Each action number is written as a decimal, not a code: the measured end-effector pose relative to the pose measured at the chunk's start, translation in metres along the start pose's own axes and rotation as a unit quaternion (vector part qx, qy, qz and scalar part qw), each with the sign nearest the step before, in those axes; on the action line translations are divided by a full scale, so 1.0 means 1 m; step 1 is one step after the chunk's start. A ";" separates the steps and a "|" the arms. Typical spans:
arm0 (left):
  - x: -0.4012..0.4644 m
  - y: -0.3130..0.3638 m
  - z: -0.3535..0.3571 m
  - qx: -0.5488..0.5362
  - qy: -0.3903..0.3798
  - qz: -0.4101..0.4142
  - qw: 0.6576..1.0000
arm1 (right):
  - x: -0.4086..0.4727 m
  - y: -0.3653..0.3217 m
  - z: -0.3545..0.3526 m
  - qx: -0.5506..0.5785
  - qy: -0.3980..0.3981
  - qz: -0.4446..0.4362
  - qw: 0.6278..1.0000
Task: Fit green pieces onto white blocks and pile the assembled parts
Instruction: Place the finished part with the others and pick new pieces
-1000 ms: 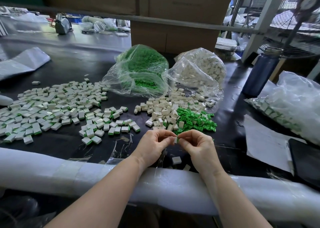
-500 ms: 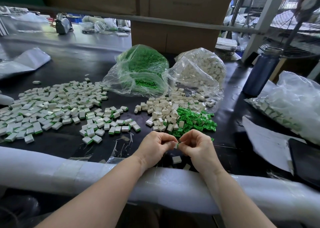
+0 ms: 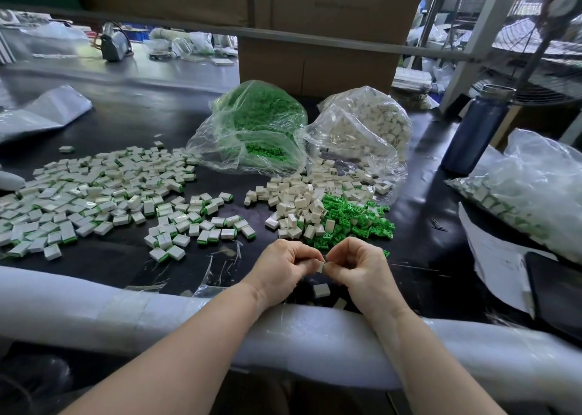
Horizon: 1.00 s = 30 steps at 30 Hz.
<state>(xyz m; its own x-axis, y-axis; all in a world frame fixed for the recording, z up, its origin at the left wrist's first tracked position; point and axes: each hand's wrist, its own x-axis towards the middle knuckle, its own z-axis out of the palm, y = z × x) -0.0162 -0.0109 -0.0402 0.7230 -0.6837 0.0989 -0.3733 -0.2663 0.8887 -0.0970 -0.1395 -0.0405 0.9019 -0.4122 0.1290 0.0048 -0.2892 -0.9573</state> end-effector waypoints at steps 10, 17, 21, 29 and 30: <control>0.000 -0.002 0.002 0.002 -0.003 0.007 1.000 | 0.000 0.000 0.001 -0.005 0.005 -0.002 1.000; 0.001 -0.002 -0.002 -0.140 0.039 -0.034 0.989 | -0.001 -0.005 0.002 0.069 0.022 -0.020 0.997; 0.000 -0.001 -0.001 -0.155 0.034 -0.043 0.986 | -0.001 -0.004 0.002 0.060 0.038 -0.016 0.997; -0.002 0.001 -0.001 -0.093 0.042 -0.022 0.995 | 0.000 -0.001 0.003 0.032 0.055 -0.005 0.998; -0.002 0.001 -0.001 -0.097 0.040 -0.022 0.994 | 0.000 -0.001 0.002 0.029 0.052 -0.008 0.998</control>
<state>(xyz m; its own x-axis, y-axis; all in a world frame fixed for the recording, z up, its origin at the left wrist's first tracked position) -0.0177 -0.0086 -0.0385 0.7832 -0.6158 0.0865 -0.2265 -0.1530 0.9619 -0.0958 -0.1372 -0.0402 0.8514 -0.4966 0.1686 0.0475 -0.2471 -0.9678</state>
